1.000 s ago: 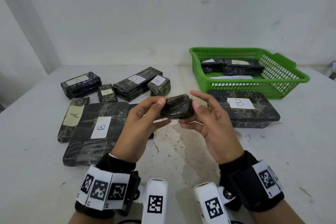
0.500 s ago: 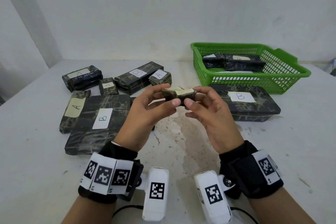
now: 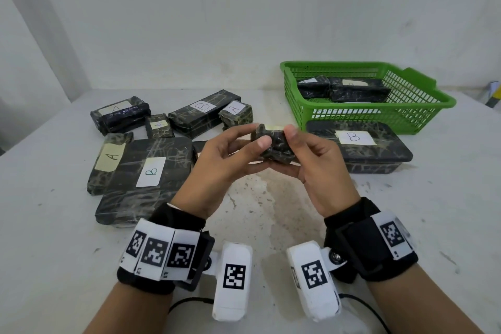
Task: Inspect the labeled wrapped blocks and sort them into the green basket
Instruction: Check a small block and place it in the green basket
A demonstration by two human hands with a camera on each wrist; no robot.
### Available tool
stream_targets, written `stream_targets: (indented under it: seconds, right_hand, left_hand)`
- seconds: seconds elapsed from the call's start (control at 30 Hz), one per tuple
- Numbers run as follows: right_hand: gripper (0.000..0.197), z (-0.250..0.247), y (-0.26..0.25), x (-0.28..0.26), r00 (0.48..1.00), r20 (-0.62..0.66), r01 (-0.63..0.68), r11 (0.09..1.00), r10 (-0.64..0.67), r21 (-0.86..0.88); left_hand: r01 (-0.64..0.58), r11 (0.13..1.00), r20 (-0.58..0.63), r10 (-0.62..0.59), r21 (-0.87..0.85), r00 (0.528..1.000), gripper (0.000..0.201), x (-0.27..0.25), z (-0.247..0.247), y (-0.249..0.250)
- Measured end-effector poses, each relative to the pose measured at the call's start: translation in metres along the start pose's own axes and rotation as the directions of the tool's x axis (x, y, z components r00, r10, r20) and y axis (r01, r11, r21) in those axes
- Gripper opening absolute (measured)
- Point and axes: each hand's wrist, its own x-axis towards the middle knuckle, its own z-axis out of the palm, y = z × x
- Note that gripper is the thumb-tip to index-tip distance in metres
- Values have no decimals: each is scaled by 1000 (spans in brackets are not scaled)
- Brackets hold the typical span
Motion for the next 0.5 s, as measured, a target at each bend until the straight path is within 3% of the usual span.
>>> stream_targets:
  seconds: [0.2, 0.37, 0.5]
  right_hand:
    - [44, 5, -1, -3, 997, 83, -4, 1000, 6, -25]
    - [38, 3, 0, -2, 999, 18, 27, 1000, -27, -11]
    - [38, 3, 0, -2, 998, 63, 8, 1000, -7, -7]
  left_hand:
    - [-80, 993, -55, 85, 86, 995, 42, -2, 0, 3]
    - [-50, 998, 1, 50, 49, 999, 45, -3, 0, 4]
    - [-79, 994, -54, 83, 76, 995, 44, -2, -1, 1]
